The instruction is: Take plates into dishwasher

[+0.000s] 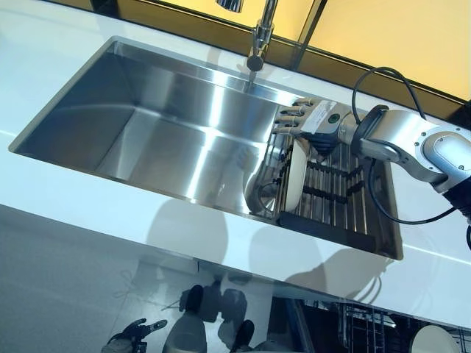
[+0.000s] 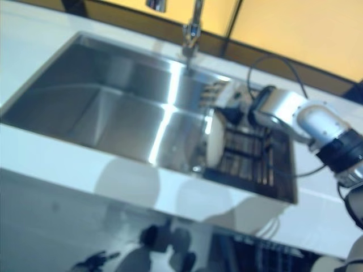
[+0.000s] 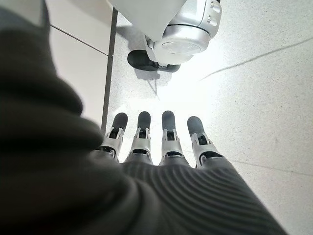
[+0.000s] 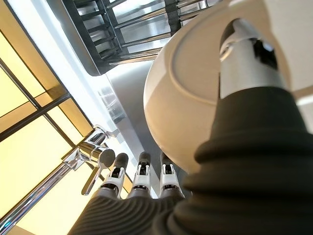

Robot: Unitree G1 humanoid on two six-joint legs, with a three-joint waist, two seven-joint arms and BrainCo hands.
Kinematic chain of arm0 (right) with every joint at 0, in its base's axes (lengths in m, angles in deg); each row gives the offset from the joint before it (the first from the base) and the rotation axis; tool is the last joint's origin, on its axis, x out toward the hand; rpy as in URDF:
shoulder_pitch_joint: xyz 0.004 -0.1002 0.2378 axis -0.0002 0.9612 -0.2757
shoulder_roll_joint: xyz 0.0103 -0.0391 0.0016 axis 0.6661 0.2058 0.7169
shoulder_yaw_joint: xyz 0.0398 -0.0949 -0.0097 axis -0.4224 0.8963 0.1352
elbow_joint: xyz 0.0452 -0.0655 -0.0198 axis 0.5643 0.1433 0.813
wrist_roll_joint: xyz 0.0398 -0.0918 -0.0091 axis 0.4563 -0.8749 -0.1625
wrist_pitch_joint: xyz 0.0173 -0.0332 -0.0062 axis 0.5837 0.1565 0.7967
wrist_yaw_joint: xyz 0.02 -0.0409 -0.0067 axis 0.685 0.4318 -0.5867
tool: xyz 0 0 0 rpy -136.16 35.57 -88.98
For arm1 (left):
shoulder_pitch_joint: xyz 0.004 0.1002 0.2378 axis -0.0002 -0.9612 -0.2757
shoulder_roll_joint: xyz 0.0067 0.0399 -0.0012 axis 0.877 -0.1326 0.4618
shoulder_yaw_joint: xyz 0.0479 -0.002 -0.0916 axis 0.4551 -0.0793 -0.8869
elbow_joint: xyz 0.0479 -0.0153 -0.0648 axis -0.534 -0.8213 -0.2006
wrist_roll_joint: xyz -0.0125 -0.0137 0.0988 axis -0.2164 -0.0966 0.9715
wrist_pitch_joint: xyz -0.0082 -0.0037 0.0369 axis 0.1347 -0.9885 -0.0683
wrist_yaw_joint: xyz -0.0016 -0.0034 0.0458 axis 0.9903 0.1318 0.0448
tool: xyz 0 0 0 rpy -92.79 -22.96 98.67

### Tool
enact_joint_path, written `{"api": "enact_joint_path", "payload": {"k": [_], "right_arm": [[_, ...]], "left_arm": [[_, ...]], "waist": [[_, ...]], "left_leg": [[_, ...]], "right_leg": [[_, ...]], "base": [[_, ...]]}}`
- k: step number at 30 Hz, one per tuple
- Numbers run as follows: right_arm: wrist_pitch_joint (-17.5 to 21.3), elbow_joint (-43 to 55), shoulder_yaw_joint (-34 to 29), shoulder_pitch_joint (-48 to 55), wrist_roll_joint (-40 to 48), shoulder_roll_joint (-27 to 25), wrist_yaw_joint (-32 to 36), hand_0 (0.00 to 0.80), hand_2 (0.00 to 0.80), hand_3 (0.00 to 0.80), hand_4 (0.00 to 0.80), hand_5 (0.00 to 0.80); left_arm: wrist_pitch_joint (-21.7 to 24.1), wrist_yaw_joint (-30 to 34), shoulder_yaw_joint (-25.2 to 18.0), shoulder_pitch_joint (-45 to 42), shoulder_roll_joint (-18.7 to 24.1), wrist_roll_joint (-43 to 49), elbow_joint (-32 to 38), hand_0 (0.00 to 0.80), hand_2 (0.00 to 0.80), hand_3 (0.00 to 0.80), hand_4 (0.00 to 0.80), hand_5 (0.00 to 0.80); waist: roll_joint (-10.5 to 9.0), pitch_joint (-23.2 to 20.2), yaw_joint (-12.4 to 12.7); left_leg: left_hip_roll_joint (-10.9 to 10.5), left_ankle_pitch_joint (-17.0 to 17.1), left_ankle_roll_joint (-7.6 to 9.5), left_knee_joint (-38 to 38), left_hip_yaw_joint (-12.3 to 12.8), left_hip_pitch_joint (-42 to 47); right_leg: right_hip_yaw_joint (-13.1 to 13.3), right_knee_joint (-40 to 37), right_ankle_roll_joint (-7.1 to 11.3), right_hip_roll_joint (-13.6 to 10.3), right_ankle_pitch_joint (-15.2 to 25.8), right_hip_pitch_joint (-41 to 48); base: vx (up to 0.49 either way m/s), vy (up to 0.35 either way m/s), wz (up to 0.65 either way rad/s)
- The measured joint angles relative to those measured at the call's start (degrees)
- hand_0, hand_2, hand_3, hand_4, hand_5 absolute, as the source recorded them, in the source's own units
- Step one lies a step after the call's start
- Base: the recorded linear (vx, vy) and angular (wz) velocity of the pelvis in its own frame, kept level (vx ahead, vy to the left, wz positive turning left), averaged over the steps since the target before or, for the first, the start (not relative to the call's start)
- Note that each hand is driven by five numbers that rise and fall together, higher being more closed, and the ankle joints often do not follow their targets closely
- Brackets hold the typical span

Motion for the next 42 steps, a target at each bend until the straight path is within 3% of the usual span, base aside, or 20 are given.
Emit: {"api": "enact_joint_path", "payload": {"k": [9,10,11,12,13,33,42], "right_arm": [[0.4,1.2,-1.6,2.4,0.5,0.8,1.1,0.000,0.000,0.000,0.000,0.000],[0.4,1.3,-1.9,2.6,0.5,0.9,1.4,0.044,0.044,0.044,0.044,0.044],[0.4,1.3,-2.1,2.7,0.5,0.9,1.6,0.311,0.311,0.311,0.311,0.311],[0.4,1.3,-2.2,2.8,0.5,1.0,1.8,0.486,0.486,0.486,0.486,0.486],[0.5,1.3,-2.2,2.8,0.5,1.1,1.9,0.800,0.800,0.800,0.800,0.800],[3.7,0.4,-2.9,3.3,-0.9,0.5,4.7,0.800,0.800,0.800,0.800,0.800],[2.4,-2.6,-2.9,3.3,-1.1,0.4,1.0,0.800,0.800,0.800,0.800,0.800]], "left_arm": [[0.1,0.1,0.0,-0.3,0.0,0.0,0.0,0.000,0.000,0.000,0.000,0.000],[0.0,0.2,0.0,-0.3,0.0,0.0,0.0,0.000,0.000,0.000,0.000,0.000],[0.0,0.2,0.0,-0.3,0.0,0.0,0.0,0.000,0.000,0.000,0.000,0.000],[0.0,0.2,0.0,-0.3,0.0,0.0,0.0,0.000,0.000,0.000,0.000,0.000],[0.1,0.2,0.0,-0.3,0.0,0.0,0.1,0.000,0.000,0.000,0.000,0.000],[0.2,0.2,-0.1,-0.7,-0.1,0.1,0.1,0.000,0.000,0.000,0.000,0.000],[0.1,0.1,-1.8,-1.3,-0.3,0.2,0.1,0.000,0.000,0.000,0.000,0.000]], "waist": [[0.08,0.0,0.0],[0.10,0.0,0.0],[0.12,0.0,0.0],[0.12,0.0,0.0],[0.12,0.0,0.0],[0.18,-0.3,-0.2],[0.26,-2.0,-1.9]], "left_leg": [[0.0,0.0,-0.02,0.0,0.1,0.0],[0.0,0.0,-0.03,0.0,0.1,0.0],[0.0,0.0,-0.03,0.0,0.1,0.0],[0.0,0.0,-0.03,0.0,0.1,0.0],[0.0,0.0,-0.03,0.0,0.1,0.0],[0.4,0.0,0.01,0.0,1.3,0.8],[0.6,-0.3,0.09,0.0,2.8,1.9]], "right_leg": [[0.1,0.0,0.00,0.0,0.0,0.0],[0.1,0.0,0.00,0.0,0.0,0.0],[0.1,0.0,0.00,0.0,0.0,0.0],[0.1,0.0,0.00,0.0,0.0,0.0],[0.1,0.0,0.00,0.0,0.0,0.0],[0.9,0.0,-0.19,0.1,0.1,0.3],[2.2,0.0,-0.24,0.1,0.2,0.8]], "base": [[0.000,0.000,0.00],[0.000,0.000,0.00],[0.000,0.000,0.00],[0.000,0.000,0.00],[0.000,0.000,0.00],[-0.001,0.000,-0.02],[0.014,0.005,-0.06]]}}
